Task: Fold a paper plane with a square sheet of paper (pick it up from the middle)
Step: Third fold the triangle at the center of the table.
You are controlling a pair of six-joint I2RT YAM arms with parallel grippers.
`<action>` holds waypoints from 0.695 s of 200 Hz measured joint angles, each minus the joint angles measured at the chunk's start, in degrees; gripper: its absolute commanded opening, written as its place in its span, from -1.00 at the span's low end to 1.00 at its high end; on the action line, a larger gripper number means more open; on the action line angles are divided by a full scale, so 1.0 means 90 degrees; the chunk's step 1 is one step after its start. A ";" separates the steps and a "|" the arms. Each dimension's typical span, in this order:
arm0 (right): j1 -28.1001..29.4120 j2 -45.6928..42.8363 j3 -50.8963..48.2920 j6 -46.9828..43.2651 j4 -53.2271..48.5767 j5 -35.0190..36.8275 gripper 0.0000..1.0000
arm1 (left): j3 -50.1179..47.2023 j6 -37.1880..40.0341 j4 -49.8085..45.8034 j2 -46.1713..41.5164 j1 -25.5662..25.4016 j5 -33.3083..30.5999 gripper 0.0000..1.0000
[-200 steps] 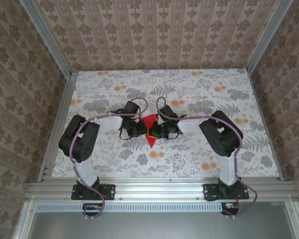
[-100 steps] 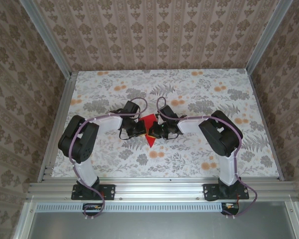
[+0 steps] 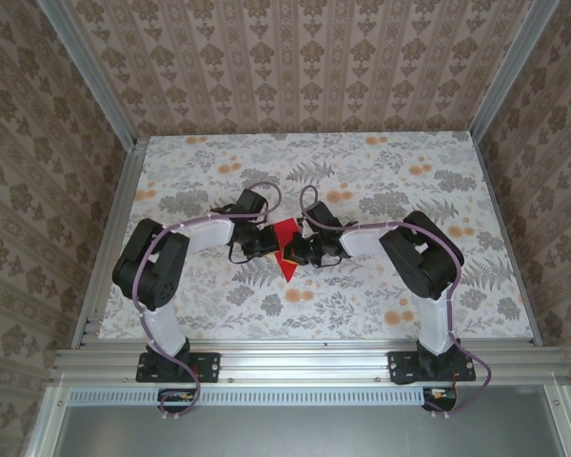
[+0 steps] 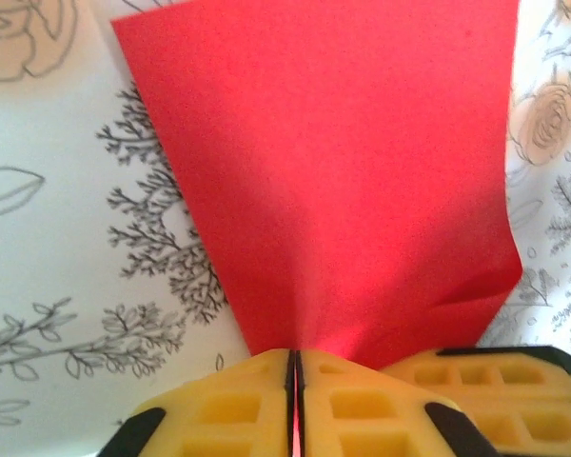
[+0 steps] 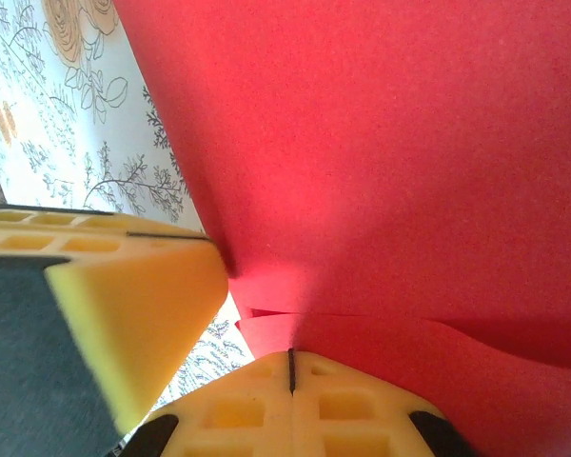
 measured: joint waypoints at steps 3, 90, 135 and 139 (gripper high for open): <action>0.0000 0.0000 0.0000 -0.0002 0.0000 -0.0002 -0.92 | 0.0007 0.0005 -0.0005 0.0019 0.0005 -0.0002 -0.84; 0.0000 0.0000 -0.0012 -0.0131 0.0049 -0.0039 -0.90 | 0.0102 -0.0002 -0.0102 0.0107 0.0002 -0.0022 -0.93; 0.0000 0.0000 -0.0012 -0.0126 0.0053 -0.0041 -0.88 | 0.0138 -0.0002 -0.0134 0.0124 -0.0005 -0.0027 -0.93; 0.0000 0.0000 -0.0012 -0.0126 0.0053 -0.0041 -0.88 | 0.0138 -0.0002 -0.0134 0.0124 -0.0005 -0.0027 -0.93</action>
